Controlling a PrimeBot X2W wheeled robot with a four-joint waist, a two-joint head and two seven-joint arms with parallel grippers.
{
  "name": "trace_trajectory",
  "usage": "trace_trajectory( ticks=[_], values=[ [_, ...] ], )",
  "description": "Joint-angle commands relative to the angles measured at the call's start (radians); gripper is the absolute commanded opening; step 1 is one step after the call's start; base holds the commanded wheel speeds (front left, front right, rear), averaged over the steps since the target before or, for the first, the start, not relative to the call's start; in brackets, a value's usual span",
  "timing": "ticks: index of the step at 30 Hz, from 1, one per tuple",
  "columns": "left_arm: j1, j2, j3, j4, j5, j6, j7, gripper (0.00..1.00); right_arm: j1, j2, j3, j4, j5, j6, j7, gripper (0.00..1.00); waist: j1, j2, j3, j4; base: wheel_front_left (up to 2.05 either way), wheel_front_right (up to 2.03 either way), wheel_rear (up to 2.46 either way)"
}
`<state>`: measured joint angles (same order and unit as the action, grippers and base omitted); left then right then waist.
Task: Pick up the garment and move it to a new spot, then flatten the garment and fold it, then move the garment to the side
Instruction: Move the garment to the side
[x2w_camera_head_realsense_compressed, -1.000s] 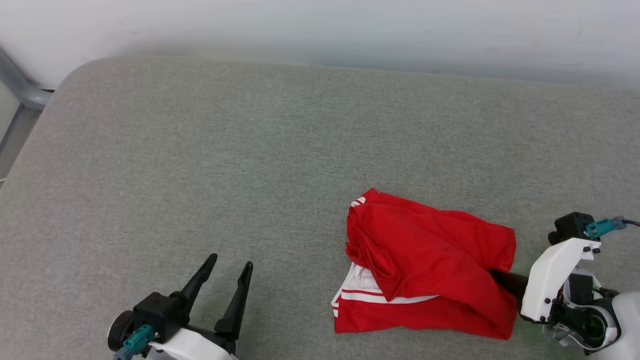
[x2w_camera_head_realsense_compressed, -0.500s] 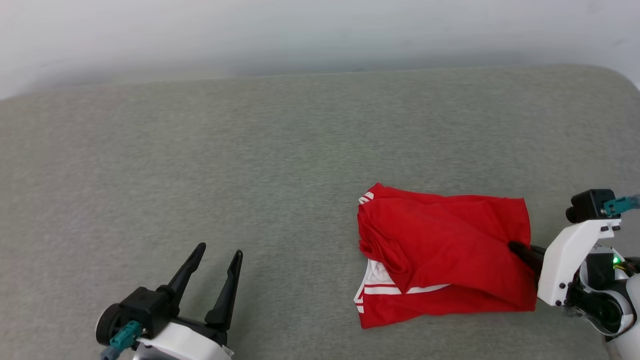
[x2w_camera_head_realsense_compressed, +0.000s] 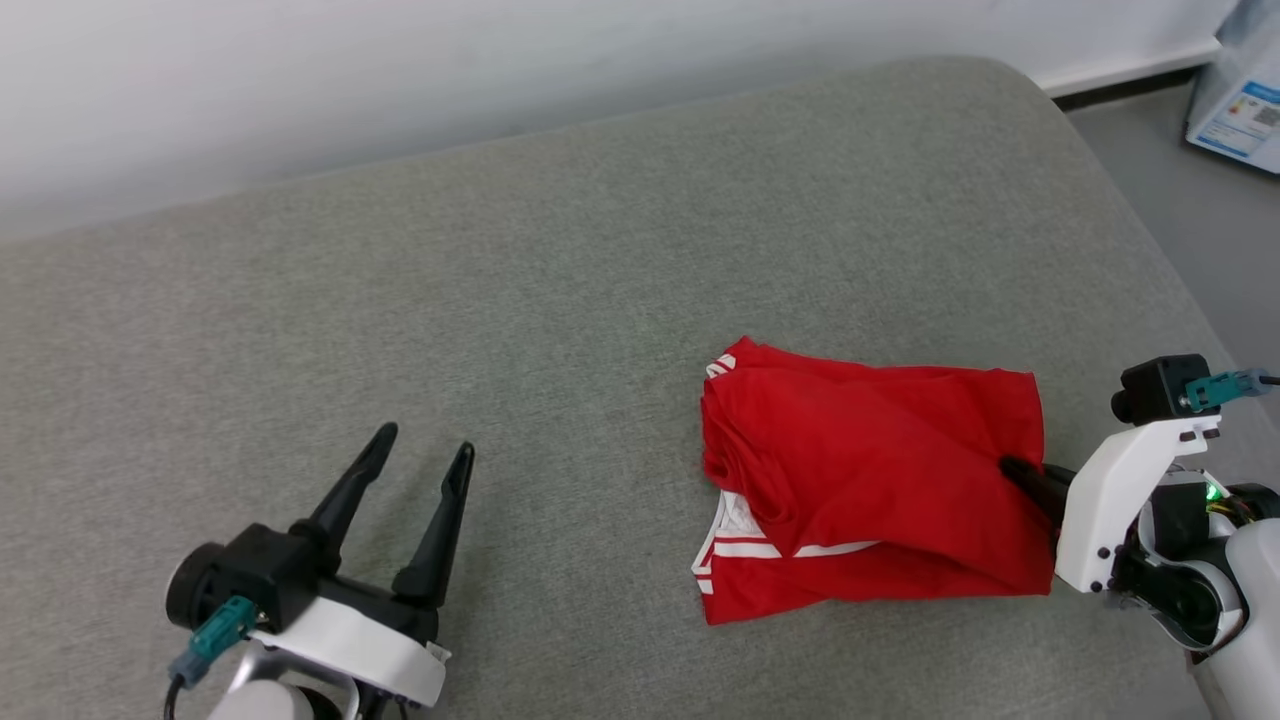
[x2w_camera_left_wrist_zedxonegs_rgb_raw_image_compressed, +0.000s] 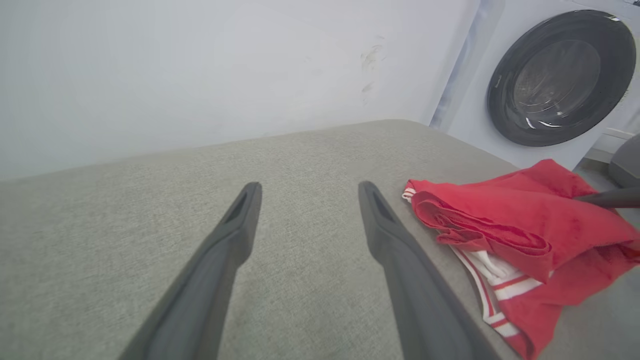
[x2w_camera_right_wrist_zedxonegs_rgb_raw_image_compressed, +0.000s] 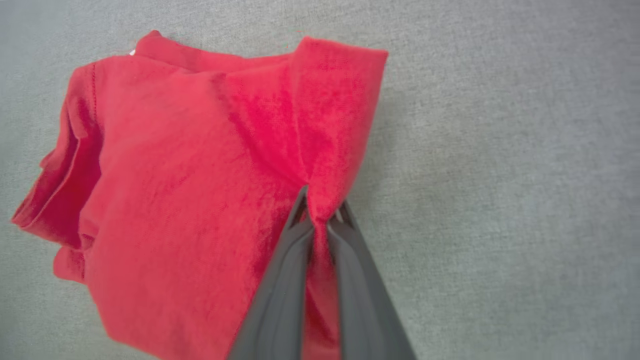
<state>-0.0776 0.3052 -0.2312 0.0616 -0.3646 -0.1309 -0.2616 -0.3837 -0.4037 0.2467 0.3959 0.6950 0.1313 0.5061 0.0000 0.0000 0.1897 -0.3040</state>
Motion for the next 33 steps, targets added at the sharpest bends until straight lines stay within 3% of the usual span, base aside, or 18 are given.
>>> trace_trajectory(
  ticks=[1,7,13,23,33],
  values=[
    [-0.021,0.013,0.004,-0.008,0.002,0.001,-0.004,1.00,-0.022,0.003,0.010,0.008,0.006,-0.001,-0.010,0.00,0.0000,0.0000,0.028,-0.023,0.00,0.00,0.00],
    [-0.052,0.046,-0.001,-0.031,0.008,0.001,-0.004,1.00,-0.091,-0.028,0.014,0.039,-0.003,-0.001,-0.057,0.00,0.0000,0.0000,0.084,-0.010,0.00,0.00,0.00],
    [-0.075,0.071,0.019,-0.059,0.012,0.001,-0.004,1.00,-0.196,-0.135,-0.015,0.074,-0.035,-0.001,-0.090,0.00,0.0000,0.0000,0.151,0.055,0.00,0.00,0.00],
    [-0.079,0.119,0.067,-0.140,0.020,0.001,-0.004,1.00,-0.319,-0.328,-0.181,0.120,-0.087,-0.002,-0.103,0.00,0.0000,0.0000,0.293,0.175,0.00,0.00,0.00],
    [-0.070,0.130,0.105,-0.229,0.038,0.001,-0.004,1.00,-0.386,-0.410,-0.342,0.218,-0.260,-0.001,-0.079,0.00,0.0000,0.0000,0.368,0.260,0.00,0.00,0.00]
  ],
)
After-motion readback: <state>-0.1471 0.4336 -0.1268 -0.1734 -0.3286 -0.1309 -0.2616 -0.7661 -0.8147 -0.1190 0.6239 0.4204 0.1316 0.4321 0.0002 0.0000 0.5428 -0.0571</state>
